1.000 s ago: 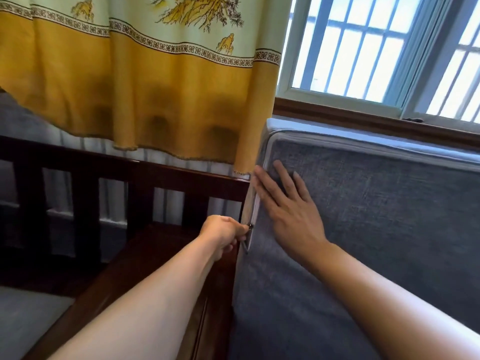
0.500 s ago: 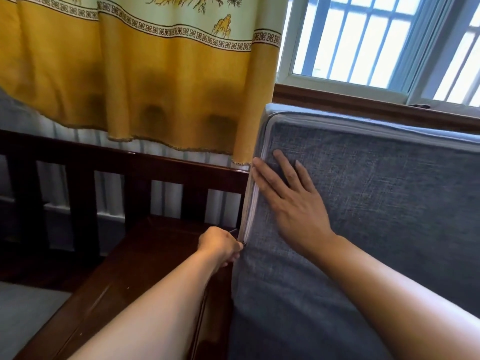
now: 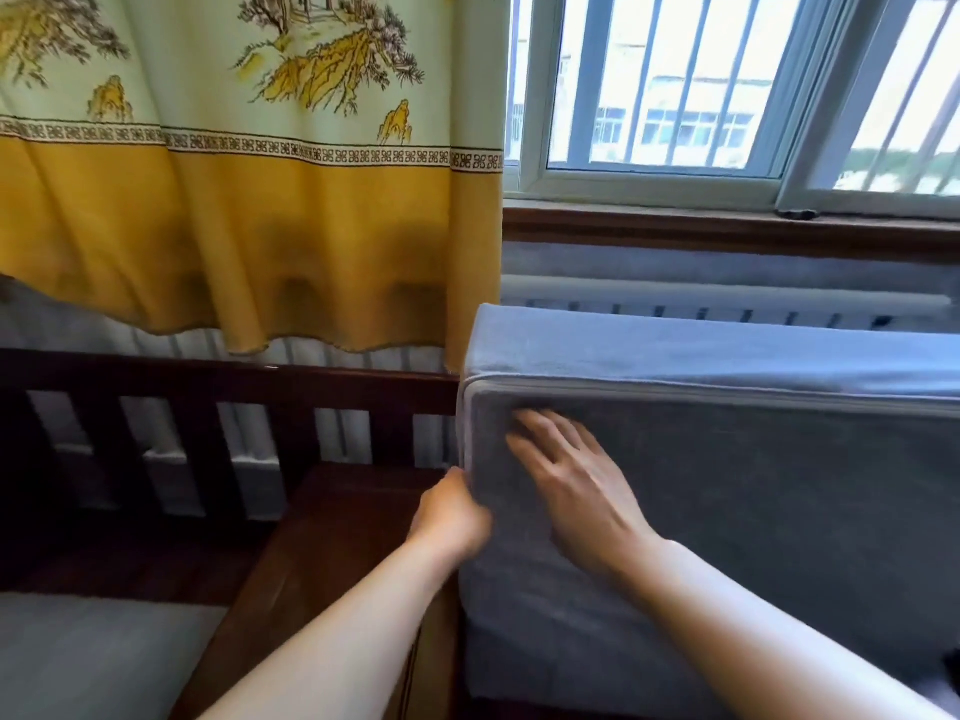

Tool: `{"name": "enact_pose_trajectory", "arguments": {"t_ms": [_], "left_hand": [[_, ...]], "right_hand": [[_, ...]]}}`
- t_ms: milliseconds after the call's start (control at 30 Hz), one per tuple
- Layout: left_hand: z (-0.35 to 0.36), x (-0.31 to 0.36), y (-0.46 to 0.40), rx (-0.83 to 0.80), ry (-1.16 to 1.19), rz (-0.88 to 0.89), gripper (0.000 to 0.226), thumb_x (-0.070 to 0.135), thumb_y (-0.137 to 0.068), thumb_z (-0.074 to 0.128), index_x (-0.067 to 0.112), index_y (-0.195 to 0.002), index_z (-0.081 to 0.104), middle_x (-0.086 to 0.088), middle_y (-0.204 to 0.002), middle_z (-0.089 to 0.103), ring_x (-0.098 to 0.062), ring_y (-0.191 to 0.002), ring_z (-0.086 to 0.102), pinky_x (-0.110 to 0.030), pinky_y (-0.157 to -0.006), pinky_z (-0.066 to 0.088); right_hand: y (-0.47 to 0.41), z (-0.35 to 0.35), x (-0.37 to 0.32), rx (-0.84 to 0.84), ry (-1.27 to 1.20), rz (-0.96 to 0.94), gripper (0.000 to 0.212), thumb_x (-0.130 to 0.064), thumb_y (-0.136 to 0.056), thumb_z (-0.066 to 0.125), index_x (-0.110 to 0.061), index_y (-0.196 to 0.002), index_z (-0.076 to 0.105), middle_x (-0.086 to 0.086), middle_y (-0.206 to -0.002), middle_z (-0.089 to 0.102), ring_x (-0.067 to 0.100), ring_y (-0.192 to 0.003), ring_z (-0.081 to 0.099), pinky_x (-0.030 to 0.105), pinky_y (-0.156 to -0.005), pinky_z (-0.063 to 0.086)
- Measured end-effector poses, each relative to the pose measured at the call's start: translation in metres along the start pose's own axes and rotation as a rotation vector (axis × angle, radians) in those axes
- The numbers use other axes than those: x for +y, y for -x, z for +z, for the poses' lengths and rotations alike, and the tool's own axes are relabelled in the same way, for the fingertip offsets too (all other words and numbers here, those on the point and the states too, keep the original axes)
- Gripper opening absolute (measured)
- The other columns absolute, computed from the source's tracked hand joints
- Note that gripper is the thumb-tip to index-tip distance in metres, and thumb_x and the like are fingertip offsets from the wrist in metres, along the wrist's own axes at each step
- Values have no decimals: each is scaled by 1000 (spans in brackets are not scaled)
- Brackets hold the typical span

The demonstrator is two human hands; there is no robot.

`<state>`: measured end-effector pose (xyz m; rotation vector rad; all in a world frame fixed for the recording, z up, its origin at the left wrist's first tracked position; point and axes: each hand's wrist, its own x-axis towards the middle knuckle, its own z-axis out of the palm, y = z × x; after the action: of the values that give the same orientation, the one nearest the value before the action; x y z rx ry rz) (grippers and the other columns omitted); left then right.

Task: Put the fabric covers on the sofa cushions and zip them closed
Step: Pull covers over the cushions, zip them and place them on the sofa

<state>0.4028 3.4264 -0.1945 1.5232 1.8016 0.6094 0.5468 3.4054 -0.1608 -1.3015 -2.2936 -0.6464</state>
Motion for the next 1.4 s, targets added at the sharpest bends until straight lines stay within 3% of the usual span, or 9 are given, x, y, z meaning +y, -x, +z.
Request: {"name": "enact_pose_trajectory", "arguments": {"t_ms": [167, 300, 500, 633, 867, 1000, 1133, 1233, 1400], "left_hand": [[3, 74, 49, 386, -312, 463, 23, 22, -82, 62, 24, -103, 54, 4, -104, 61, -20, -100, 60, -31, -74, 46], [26, 137, 48, 457, -435, 813, 50, 14, -51, 83, 20, -95, 60, 1, -98, 59, -20, -87, 60, -32, -75, 50], [71, 199, 35, 216, -716, 660, 64, 22, -79, 66, 28, -135, 35, -2, -138, 33, -26, -129, 29, -46, -108, 21], [79, 216, 32, 242, -770, 668, 52, 8, -87, 46, 29, -133, 36, -8, -131, 34, -29, -122, 31, -41, -96, 31], [85, 226, 36, 280, -817, 847, 30, -2, -89, 36, 12, -108, 54, -4, -109, 59, -24, -104, 54, -30, -70, 36], [82, 229, 41, 245, -823, 821, 29, -4, -84, 40, 14, -102, 54, -3, -109, 59, -21, -104, 54, -26, -68, 34], [84, 229, 34, 248, -825, 746, 46, 12, -83, 59, 21, -123, 37, -5, -126, 41, -22, -116, 41, -30, -82, 38], [102, 229, 35, 288, -876, 687, 61, 14, -91, 50, 27, -142, 20, -6, -138, 31, -25, -125, 33, -33, -86, 38], [133, 218, 59, 394, -909, 538, 62, 11, -92, 37, 33, -146, 15, -3, -147, 18, -27, -130, 21, -40, -107, 23]], "right_hand": [[19, -45, 60, 38, -27, 194, 72, 0, -47, 72, -6, -117, 61, 14, -121, 56, 29, -113, 45, 37, -102, 32], [46, -63, 127, 32, 61, 437, 76, -1, -48, 79, -2, -120, 55, 18, -120, 50, 33, -111, 40, 39, -101, 26], [79, -73, 213, -145, 172, 649, 44, 0, -64, 65, -1, -108, 60, 18, -110, 60, 37, -102, 56, 49, -96, 41], [82, -86, 226, 25, 131, 581, 27, 2, -68, 31, -4, -73, 57, 15, -71, 60, 34, -67, 58, 37, -59, 49], [95, -96, 226, 19, 227, 425, 33, -2, -63, 25, -9, -64, 58, 6, -56, 58, 27, -53, 57, 20, -44, 42], [103, -103, 231, -41, 196, 401, 21, 10, -55, 54, -10, -63, 56, 5, -58, 56, 26, -54, 57, 20, -42, 40], [100, -104, 247, -159, 189, 450, 45, 13, -51, 70, -5, -91, 61, 14, -91, 60, 34, -84, 61, 34, -73, 51], [108, -106, 264, -429, 174, 518, 76, -6, -78, 60, -12, -145, 24, 13, -151, 24, 30, -140, 23, 38, -115, 16], [139, -105, 263, -445, 158, 496, 74, -7, -86, 50, -22, -150, 14, 13, -156, 15, 29, -144, 14, 41, -118, 7]]}}
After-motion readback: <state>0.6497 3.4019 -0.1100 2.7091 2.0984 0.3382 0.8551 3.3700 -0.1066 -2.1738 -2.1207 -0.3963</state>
